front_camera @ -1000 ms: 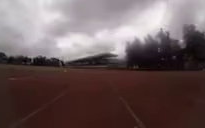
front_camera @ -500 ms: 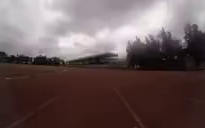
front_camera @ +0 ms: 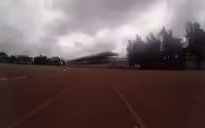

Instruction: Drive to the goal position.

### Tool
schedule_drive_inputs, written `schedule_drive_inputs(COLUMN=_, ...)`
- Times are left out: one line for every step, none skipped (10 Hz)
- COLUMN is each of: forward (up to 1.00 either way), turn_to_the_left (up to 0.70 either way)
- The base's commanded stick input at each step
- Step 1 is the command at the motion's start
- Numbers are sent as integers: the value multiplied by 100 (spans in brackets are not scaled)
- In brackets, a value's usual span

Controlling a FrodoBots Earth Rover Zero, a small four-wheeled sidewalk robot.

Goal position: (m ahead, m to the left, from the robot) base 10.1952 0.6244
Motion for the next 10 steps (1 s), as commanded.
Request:
schedule_drive_inputs(forward=70, turn_to_the_left=0)
schedule_drive_inputs(forward=70, turn_to_the_left=0)
schedule_drive_inputs(forward=70, turn_to_the_left=0)
schedule_drive_inputs(forward=70, turn_to_the_left=0)
schedule_drive_inputs(forward=70, turn_to_the_left=0)
schedule_drive_inputs(forward=70, turn_to_the_left=0)
schedule_drive_inputs(forward=70, turn_to_the_left=0)
schedule_drive_inputs(forward=70, turn_to_the_left=0)
schedule_drive_inputs(forward=70, turn_to_the_left=0)
schedule_drive_inputs(forward=70, turn_to_the_left=0)
